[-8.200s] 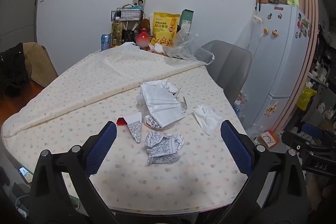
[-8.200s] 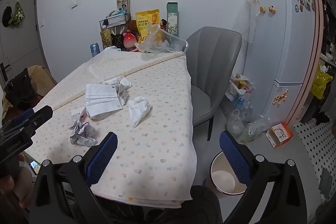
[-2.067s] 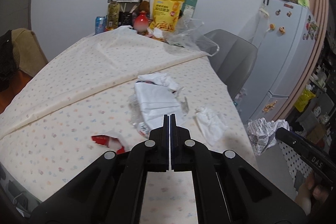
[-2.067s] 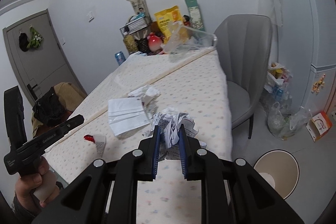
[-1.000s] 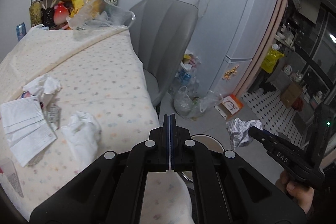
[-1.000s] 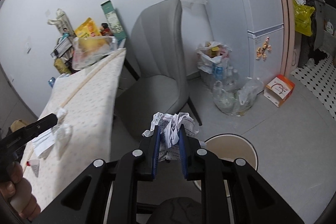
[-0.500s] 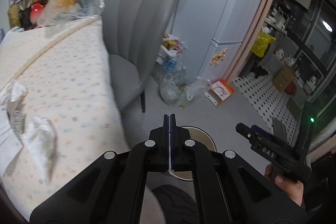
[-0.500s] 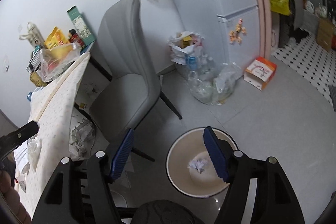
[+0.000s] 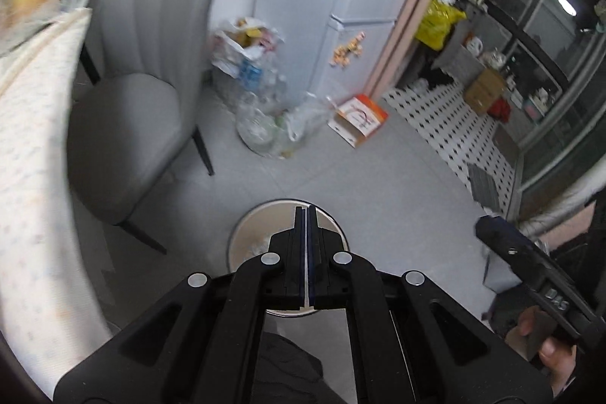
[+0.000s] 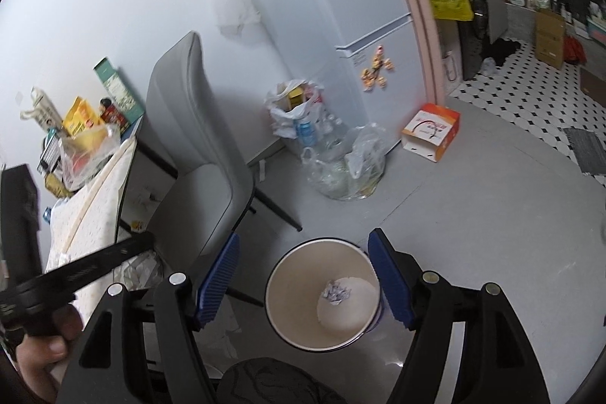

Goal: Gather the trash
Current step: 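Open the right gripper to drop the receipt paper into the bin, then bring both tools back to the table toward the white tissue, then grasp the white tissue with the right gripper, then grasp the white face mask with the left gripper while right holds tissue, then carry the mask and tissue with both grippers over the trash bin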

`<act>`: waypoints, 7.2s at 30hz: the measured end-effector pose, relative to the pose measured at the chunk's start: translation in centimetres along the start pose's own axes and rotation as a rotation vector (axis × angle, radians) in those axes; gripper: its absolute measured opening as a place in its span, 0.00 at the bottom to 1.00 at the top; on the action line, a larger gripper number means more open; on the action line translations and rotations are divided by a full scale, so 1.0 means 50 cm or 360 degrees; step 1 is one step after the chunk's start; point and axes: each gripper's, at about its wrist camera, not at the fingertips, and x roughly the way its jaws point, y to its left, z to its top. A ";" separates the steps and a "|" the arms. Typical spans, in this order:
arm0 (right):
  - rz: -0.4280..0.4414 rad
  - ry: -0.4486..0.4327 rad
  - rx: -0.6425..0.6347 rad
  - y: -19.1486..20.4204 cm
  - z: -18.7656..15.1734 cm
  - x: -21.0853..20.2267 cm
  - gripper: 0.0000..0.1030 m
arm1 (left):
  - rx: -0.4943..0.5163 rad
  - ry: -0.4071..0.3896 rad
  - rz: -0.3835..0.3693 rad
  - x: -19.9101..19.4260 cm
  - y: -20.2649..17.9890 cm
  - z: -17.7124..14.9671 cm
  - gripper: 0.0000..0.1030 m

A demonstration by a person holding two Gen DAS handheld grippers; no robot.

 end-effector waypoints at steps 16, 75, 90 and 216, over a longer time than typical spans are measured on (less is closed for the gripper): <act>-0.0016 -0.0004 0.0091 -0.057 0.001 -0.011 0.68 | -0.0037 0.0090 -0.0113 0.062 -0.039 0.032 0.73; 0.0218 -0.0145 -0.0414 0.271 -0.083 -0.045 0.93 | -0.0459 -0.0607 0.0399 -0.410 0.320 -0.153 0.94; 0.0463 0.0008 -0.0695 0.420 -0.143 -0.073 0.88 | -0.0698 -0.0603 0.0624 -0.508 0.481 -0.316 0.68; 0.0781 0.0393 -0.0849 0.693 -0.248 0.028 0.05 | -0.0554 -0.0673 0.0441 -0.541 0.534 -0.310 0.09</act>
